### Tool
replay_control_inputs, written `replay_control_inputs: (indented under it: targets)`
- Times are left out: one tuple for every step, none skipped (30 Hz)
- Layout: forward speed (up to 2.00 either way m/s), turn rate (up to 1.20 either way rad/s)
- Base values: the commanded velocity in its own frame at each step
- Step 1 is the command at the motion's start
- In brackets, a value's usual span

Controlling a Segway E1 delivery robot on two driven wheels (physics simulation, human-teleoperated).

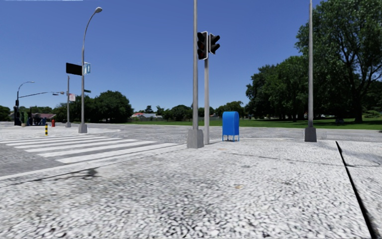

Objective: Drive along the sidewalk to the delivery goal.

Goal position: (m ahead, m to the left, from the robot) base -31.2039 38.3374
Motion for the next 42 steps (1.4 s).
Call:
replay_control_inputs:
  targets:
    - [1.57,0.26]
    - [1.57,0.26]
    - [1.58,0.26]
    - [1.58,0.26]
    - [1.58,0.26]
    - [1.58,0.33]
    - [1.59,0.37]
    - [1.59,0.37]
    - [1.59,0.38]
    - [1.62,0.38]
    - [1.69,0.38]
    - [1.69,0.38]
    - [1.72,0.38]
    - [1.73,0.38]
    - [1.73,0.38]
    - [1.73,0.38]
    - [1.74,0.38]
    - [1.74,0.38]
    - [1.74,0.38]
    - [1.74,0.38]
    - [1.74,0.38]
    - [1.74,0.38]
    - [1.74,0.38]
    - [1.74,0.38]
    - [1.74,0.38]
    - [1.74,0.38]
    - [1.74,0.38]
    - [1.74,0.38]
    - [1.74,0.38]
    - [1.74,0.38]
    - [1.74,0.38]
    - [1.74,0.38]
    - [1.74,0.39]
    - [1.74,0.39]
    - [1.74,0.46]
    - [1.74,0.50]
    - [1.74,0.50]
    - [1.74,0.51]
    - [1.74,0.52]
    - [1.74,0.56]
    - [1.74,0.56]
    - [1.74,0.59]
